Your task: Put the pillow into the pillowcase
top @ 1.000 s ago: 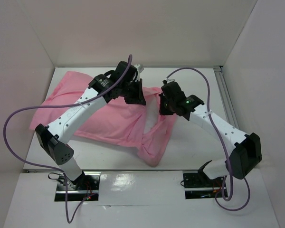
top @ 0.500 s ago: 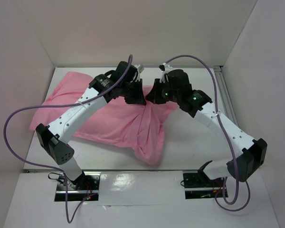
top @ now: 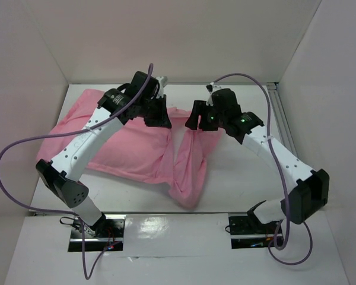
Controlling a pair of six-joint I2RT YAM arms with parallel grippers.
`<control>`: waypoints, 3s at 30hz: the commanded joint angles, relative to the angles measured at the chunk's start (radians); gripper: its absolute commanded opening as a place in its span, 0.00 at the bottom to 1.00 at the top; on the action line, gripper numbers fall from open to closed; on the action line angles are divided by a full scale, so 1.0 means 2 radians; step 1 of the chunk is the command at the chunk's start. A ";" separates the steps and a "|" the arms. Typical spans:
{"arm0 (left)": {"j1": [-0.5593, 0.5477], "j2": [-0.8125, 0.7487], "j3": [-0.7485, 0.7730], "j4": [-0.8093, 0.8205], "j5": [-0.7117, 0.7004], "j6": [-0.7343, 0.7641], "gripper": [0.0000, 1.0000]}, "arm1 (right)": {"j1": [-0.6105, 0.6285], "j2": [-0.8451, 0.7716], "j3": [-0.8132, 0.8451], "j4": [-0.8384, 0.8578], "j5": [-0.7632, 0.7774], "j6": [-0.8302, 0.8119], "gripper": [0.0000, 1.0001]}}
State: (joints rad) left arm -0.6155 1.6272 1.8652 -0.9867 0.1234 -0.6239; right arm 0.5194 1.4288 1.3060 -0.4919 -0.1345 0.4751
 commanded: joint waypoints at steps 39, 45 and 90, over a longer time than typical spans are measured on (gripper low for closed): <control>-0.001 -0.054 0.059 0.008 0.143 0.055 0.00 | 0.083 0.036 -0.010 0.127 0.002 0.035 0.00; -0.001 0.056 0.128 0.082 0.229 0.036 0.00 | 0.029 0.061 0.004 0.157 0.029 0.042 0.00; 0.084 -0.138 -0.377 0.150 -0.164 -0.036 0.75 | -0.056 0.033 -0.088 0.004 0.175 -0.018 0.00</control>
State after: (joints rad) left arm -0.4652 1.2587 1.0939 -0.8776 -0.1978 -0.7311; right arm 0.4503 1.4998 1.1324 -0.5365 0.0982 0.3466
